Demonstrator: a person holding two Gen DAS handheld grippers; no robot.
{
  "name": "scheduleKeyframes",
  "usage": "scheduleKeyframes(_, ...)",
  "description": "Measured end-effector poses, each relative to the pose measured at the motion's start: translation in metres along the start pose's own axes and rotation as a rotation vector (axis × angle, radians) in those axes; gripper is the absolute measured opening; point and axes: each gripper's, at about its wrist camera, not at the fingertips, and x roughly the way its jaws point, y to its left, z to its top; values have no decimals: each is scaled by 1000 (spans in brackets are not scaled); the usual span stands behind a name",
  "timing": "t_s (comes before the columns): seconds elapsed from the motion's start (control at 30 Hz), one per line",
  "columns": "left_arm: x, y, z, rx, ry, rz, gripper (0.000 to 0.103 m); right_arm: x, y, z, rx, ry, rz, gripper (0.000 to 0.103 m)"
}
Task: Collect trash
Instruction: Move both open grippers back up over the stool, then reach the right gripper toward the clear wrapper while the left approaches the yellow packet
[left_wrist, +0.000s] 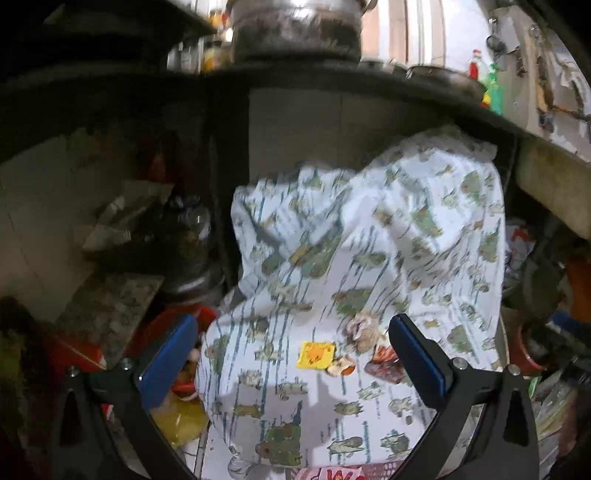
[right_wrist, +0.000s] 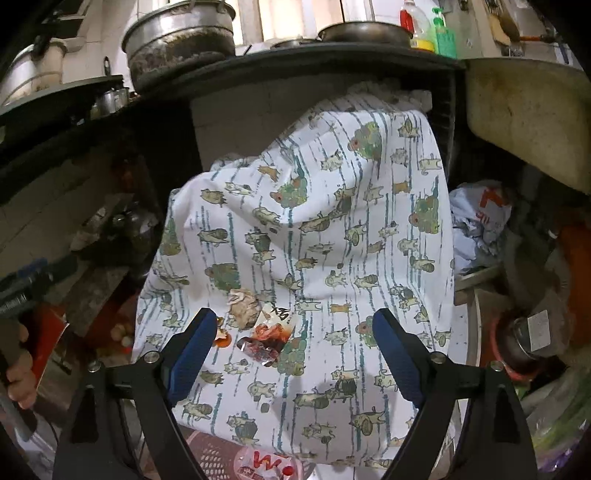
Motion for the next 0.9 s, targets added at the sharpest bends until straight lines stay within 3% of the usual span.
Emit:
scheduleKeyframes(0.17, 60, 20, -14, -19, 208, 27, 103, 43, -5, -1, 31, 95, 14, 87)
scheduleKeyframes(0.37, 100, 35, -21, -99, 340, 6, 103, 112, 0, -20, 55, 293, 88, 84)
scheduleKeyframes(0.6, 131, 38, -27, -130, 421, 20, 103, 173, 10, -29, 73, 412, 122, 83)
scheduleKeyframes(0.73, 140, 38, -27, -136, 438, 29, 103, 214, 8, -35, 169, 490, 134, 83)
scheduleKeyframes(0.9, 153, 34, -27, -125, 454, 47, 103, 253, 20, -41, 203, 540, 79, 83)
